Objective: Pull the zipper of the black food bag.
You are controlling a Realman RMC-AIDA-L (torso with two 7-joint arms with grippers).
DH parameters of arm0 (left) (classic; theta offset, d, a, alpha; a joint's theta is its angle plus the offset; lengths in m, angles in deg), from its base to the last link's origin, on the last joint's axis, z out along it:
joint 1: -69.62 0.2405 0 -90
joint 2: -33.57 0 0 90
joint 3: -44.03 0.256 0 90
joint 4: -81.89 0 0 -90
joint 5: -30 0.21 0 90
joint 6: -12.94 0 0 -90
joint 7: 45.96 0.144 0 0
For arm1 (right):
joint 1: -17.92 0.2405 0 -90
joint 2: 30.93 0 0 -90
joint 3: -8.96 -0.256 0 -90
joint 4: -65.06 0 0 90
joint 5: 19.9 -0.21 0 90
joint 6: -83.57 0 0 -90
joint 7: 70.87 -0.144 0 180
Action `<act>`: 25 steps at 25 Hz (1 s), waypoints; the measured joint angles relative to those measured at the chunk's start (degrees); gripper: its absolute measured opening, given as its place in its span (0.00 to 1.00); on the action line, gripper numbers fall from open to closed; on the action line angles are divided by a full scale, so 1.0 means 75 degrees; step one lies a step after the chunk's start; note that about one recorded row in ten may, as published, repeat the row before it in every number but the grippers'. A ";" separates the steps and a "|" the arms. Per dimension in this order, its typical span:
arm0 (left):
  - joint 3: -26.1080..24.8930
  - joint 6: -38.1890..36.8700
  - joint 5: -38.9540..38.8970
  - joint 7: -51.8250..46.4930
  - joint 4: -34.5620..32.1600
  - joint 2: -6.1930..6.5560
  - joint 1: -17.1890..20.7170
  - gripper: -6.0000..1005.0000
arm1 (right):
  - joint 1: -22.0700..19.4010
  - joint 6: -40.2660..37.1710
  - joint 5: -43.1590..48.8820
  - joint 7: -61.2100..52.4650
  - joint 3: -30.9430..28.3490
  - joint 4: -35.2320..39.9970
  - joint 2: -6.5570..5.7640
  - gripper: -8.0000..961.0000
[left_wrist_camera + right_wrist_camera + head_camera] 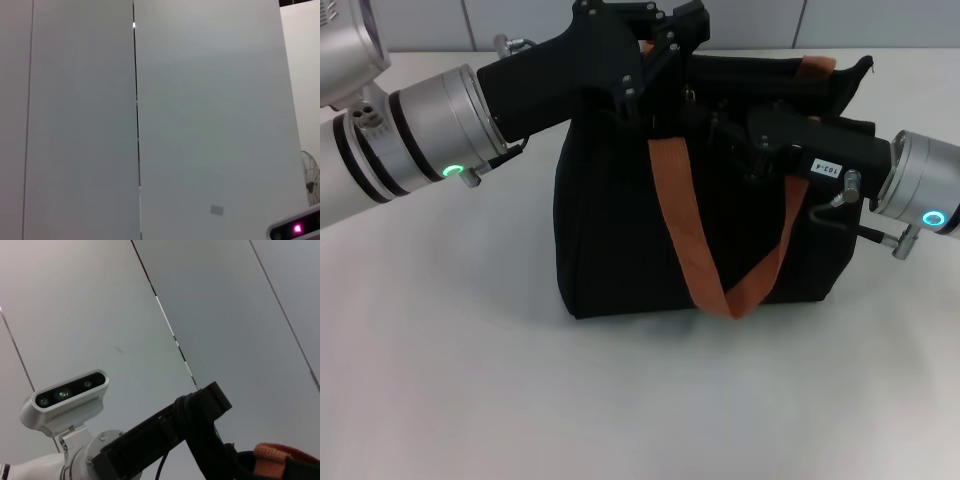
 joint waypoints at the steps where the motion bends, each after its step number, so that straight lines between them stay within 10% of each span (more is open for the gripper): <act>1: 0.0000 -0.0007 0.0000 0.0000 -0.0004 0.0000 0.0002 0.03 | 0.0001 0.0000 0.0000 0.0003 0.0000 -0.0001 0.0000 0.06; 25: -0.0072 -0.0042 -0.0037 0.0069 -0.0041 0.0000 0.0131 0.03 | -0.0505 -0.0605 -0.0185 -0.0758 -0.0091 0.0540 -0.0040 0.01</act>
